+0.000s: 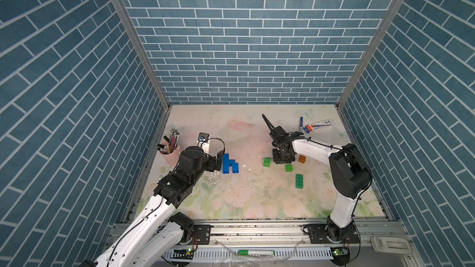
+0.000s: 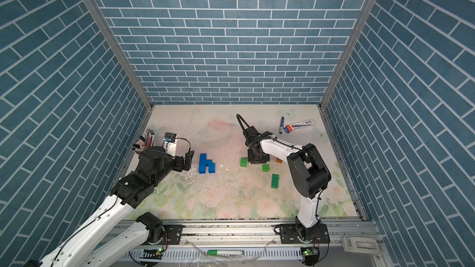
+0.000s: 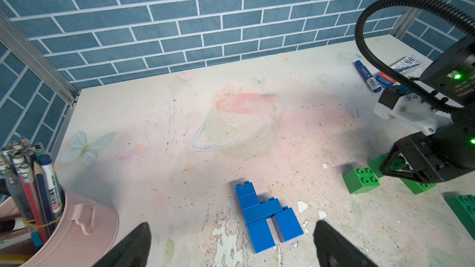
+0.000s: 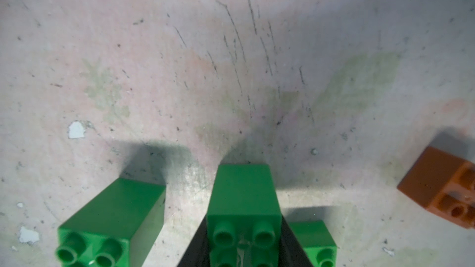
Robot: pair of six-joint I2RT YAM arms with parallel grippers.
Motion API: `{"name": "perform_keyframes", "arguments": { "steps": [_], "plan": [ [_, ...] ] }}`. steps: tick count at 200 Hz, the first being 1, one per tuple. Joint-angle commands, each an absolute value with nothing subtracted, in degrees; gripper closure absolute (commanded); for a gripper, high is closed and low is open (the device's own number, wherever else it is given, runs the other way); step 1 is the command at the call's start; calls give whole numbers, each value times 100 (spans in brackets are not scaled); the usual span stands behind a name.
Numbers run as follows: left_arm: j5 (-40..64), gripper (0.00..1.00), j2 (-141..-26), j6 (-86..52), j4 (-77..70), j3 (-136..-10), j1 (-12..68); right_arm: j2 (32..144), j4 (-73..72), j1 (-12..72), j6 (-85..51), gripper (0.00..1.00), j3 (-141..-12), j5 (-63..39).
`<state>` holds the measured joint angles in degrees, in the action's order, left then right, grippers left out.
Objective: Assemble the letter h with lego
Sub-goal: Place the lego brick at the center of the board, then adjust the lego brick at the center of the board.
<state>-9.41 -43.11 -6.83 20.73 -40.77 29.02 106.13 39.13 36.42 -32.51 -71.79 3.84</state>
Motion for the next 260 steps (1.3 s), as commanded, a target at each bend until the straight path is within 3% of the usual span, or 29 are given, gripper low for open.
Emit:
{"name": "perform_keyframes", "arguments": {
  "steps": [1, 47, 99, 172, 260],
  "plan": [
    [-1012, 1, -4323, -709, 2109, -4025, 2900, 10664, 4100, 3629, -3173, 81, -7231, 339],
    [-1002, 1, -4341, -721, 2129, -4039, 2901, 10523, 4292, 3630, -3096, 60, -7378, 395],
    [-1029, 1, -4317, -723, 2137, -4036, 2901, 10316, 4430, 3630, -3063, 44, -7455, 404],
    [-1037, 1, -4325, -714, 2144, -4034, 2906, 9643, 4350, 4369, -3267, 47, -7621, -18],
    [-1052, 1, -4308, -704, 2145, -4025, 2905, 10274, 3709, 4799, -3425, 49, -7471, -467]
  ]
}}
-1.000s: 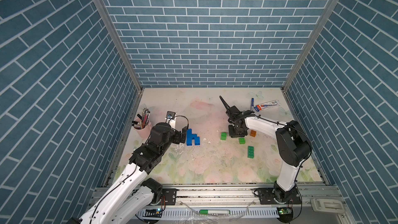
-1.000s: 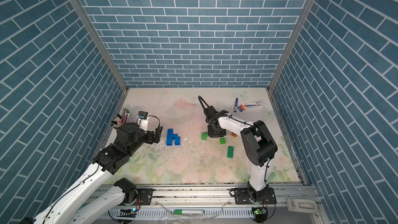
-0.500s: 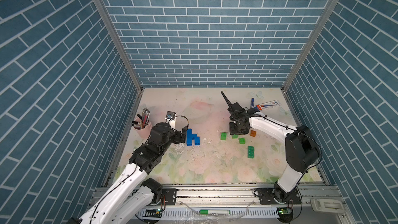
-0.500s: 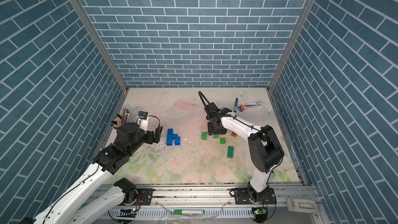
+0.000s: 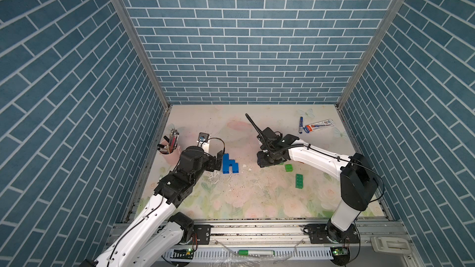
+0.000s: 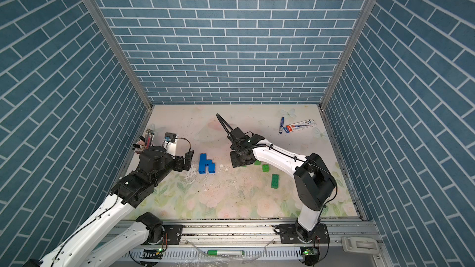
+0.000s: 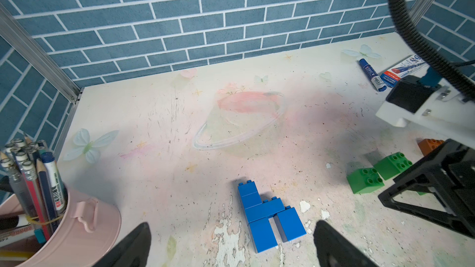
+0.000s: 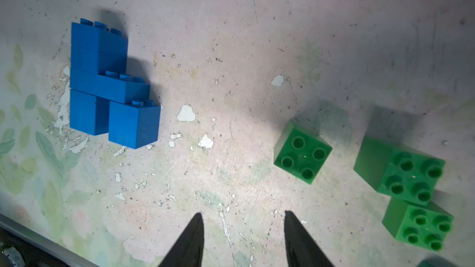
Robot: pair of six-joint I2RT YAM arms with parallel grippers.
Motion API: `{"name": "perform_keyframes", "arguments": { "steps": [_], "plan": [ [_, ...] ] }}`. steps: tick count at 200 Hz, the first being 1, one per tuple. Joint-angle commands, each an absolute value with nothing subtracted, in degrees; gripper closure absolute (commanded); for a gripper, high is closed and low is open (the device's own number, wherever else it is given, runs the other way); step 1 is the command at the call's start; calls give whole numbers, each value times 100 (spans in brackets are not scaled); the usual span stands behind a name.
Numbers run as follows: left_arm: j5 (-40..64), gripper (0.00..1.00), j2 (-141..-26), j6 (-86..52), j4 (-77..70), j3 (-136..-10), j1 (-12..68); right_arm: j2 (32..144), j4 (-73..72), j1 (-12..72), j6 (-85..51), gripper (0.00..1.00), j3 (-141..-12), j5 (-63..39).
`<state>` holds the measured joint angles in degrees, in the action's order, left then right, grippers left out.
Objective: Assemble the letter h with lego
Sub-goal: Adjust the lego brick at the center of the board.
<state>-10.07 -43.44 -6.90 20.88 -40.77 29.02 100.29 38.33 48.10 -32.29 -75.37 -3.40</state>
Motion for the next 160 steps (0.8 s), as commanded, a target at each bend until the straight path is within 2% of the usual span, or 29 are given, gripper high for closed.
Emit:
{"name": "perform_keyframes", "arguments": {
  "steps": [1, 160],
  "plan": [
    [-1049, 1, -4307, -703, 2145, -4025, 2903, 10283, 3709, 4799, -3422, 49, -7471, -466],
    [-1063, 1, -4333, -704, 2147, -4032, 2900, 10817, 3630, 4545, -3245, 49, -7321, -289]
  ]
}}
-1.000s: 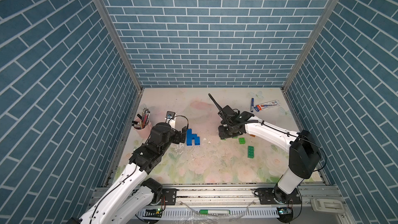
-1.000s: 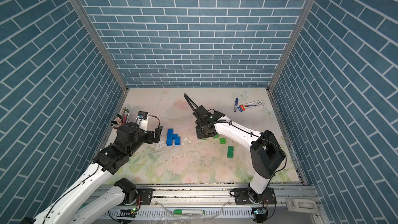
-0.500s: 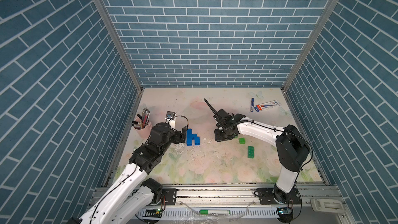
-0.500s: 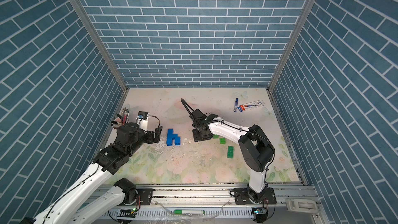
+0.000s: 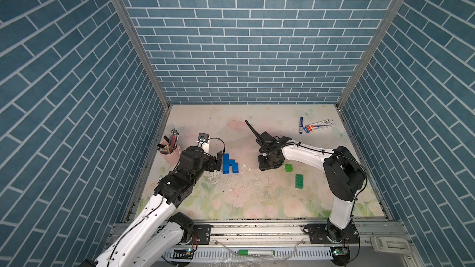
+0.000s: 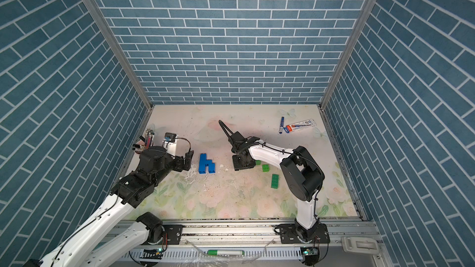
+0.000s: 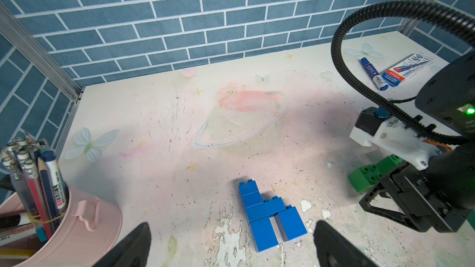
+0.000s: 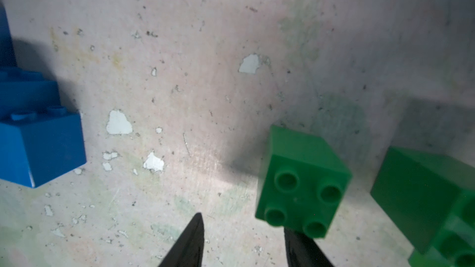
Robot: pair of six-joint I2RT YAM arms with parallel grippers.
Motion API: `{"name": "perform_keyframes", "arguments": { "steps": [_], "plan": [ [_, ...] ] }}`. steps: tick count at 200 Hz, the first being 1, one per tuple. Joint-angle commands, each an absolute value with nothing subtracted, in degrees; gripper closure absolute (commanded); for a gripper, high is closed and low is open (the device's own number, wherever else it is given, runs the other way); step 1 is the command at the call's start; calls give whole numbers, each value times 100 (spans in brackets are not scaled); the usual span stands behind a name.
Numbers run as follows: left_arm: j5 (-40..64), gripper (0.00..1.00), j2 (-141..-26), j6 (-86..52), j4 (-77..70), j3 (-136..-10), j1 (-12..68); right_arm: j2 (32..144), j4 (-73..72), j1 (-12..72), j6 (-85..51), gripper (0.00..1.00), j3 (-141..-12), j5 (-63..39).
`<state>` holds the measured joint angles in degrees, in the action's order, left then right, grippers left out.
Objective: Assemble the letter h with lego
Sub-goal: Adjust the lego brick at the center of the board.
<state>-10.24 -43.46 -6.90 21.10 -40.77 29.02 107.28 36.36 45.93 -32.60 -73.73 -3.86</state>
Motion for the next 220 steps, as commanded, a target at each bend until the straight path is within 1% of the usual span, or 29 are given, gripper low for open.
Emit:
{"name": "perform_keyframes", "arguments": {
  "steps": [1, 75, 127, 155, 174, 189, 197, 220],
  "plan": [
    [-1063, 1, -4333, -703, 2146, -4029, 2905, 10818, 3630, 4544, -3240, 49, -7321, -289],
    [-1039, 1, -4359, -703, 2136, -4039, 2901, 10525, 3743, 4726, -3234, 50, -7226, -273],
    [-1013, 1, -4339, -706, 2122, -4021, 2900, 10257, 3809, 4702, -3196, 49, -7016, 137],
    [-978, 1, -4376, -721, 2140, -4043, 2903, 10200, 3882, 4667, -3112, 43, -7059, 358],
    [-976, 1, -4360, -723, 2128, -4034, 2898, 10169, 3777, 4636, -3059, 34, -7062, 338],
    [-976, 1, -4363, -728, 2131, -4040, 2901, 10191, 3738, 4607, -3003, 24, -7101, 308],
    [-976, 1, -4368, -721, 2127, -4039, 2900, 10199, 3692, 4590, -2970, 21, -7109, 284],
    [-977, 1, -4359, -722, 2127, -4035, 2901, 10260, 3642, 4565, -2866, 19, -7209, 212]
  ]
}}
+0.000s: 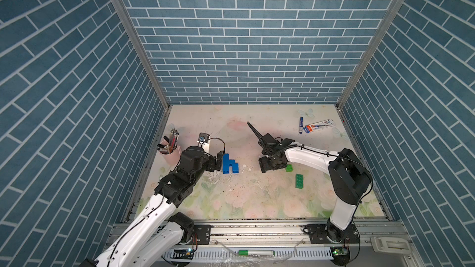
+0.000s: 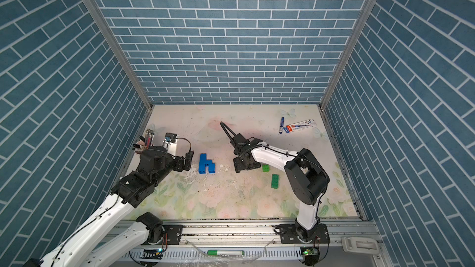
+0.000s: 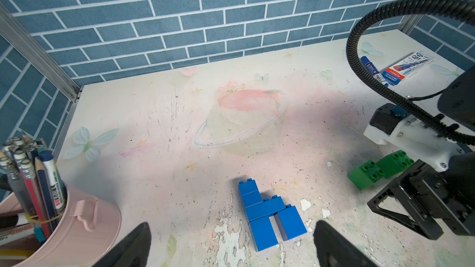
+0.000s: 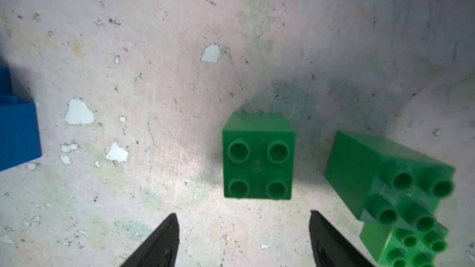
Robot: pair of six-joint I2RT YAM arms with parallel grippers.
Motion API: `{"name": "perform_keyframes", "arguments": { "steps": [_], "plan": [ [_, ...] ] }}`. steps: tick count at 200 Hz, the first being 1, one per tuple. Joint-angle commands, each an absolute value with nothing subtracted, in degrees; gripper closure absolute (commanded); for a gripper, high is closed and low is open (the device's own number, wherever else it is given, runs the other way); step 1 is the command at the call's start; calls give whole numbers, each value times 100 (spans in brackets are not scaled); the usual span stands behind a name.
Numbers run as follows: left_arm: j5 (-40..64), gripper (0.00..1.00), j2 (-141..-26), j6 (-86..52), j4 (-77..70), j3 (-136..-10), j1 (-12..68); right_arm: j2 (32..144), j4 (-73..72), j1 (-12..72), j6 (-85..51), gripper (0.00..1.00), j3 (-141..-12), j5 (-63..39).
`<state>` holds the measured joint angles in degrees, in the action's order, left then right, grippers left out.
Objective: Assemble the letter h with lego
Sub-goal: Adjust the lego brick at the center of the board.
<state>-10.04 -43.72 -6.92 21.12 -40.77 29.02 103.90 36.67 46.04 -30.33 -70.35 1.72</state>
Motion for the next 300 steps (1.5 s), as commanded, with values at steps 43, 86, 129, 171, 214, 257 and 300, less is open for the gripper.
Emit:
{"name": "perform_keyframes", "arguments": {
  "steps": [43, 86, 129, 171, 214, 257, 300],
  "plan": [
    [-976, 1, -4359, -721, 2139, -4035, 2900, 10492, 3506, 4562, -2755, 19, -7372, 166],
    [-967, 1, -4376, -721, 2136, -4034, 2907, 10633, 3410, 4539, -2732, 19, -7444, 207],
    [-973, 1, -4375, -727, 2137, -4036, 2900, 10670, 3384, 4544, -2792, 21, -7462, 116],
    [-976, 1, -4386, -721, 2136, -4035, 2900, 10576, 3324, 4597, -2891, 21, -7423, -23],
    [-976, 1, -4376, -722, 2145, -4034, 2900, 10535, 3343, 4627, -2974, 22, -7382, -115],
    [-967, 1, -4386, -721, 2145, -4039, 2901, 10407, 3327, 4641, -3032, 23, -7260, -116],
    [-967, 1, -4368, -725, 2145, -4034, 2905, 10283, 3255, 4649, -3099, 23, -7157, -182]
  ]
}}
